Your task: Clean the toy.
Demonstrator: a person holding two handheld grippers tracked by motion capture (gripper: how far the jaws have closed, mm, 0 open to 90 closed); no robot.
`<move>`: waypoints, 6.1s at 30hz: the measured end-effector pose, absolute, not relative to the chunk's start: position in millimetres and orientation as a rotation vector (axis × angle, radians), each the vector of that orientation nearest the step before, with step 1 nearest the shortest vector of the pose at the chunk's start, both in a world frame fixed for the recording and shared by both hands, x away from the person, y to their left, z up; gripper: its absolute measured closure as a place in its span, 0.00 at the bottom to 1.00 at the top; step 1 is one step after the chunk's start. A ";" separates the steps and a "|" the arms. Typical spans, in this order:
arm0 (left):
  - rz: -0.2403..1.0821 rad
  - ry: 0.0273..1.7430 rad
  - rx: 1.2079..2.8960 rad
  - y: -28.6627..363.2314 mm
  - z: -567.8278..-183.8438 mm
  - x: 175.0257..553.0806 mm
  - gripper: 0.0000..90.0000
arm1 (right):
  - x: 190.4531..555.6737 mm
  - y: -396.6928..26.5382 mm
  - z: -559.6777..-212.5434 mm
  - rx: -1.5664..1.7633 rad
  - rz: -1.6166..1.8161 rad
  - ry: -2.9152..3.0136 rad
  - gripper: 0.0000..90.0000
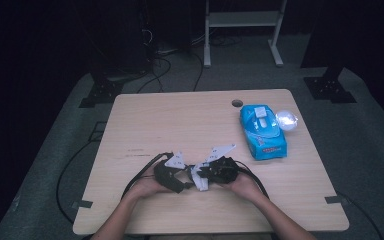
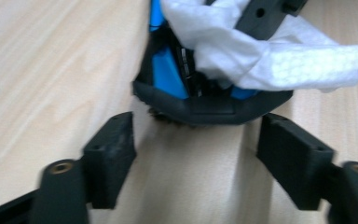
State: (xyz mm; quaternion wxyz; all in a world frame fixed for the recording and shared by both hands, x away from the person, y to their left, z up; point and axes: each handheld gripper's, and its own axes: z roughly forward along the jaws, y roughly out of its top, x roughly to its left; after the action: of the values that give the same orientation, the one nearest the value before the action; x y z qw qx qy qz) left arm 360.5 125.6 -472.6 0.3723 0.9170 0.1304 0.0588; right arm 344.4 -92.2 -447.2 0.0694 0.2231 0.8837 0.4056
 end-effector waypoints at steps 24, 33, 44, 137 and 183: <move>0.158 0.354 2.352 110.6 -475.5 361.2 0.26 | 354.4 -61.4 -446.3 0.697 1.260 2.668 0.91; 0.168 0.355 2.351 105.8 -475.5 361.5 0.26 | 367.9 -71.7 -445.3 0.794 1.238 2.651 0.91; 0.168 0.351 2.342 106.9 -476.2 362.2 0.26 | 372.5 -83.6 -435.6 0.877 1.337 2.637 0.91; 0.256 0.435 2.332 109.2 -475.5 380.2 0.25 | 381.0 -145.9 -451.4 1.076 1.172 2.547 0.92; -0.005 0.692 2.147 137.5 -467.3 393.6 0.39 | 380.3 -153.9 -457.2 1.050 1.214 2.504 0.91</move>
State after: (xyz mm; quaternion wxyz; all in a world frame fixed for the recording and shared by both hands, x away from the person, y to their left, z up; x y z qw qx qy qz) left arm 393.6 137.5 -467.3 0.4284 0.8600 0.2773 -0.0019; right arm 380.3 -153.9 -457.2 0.0837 0.3518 0.8390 0.4066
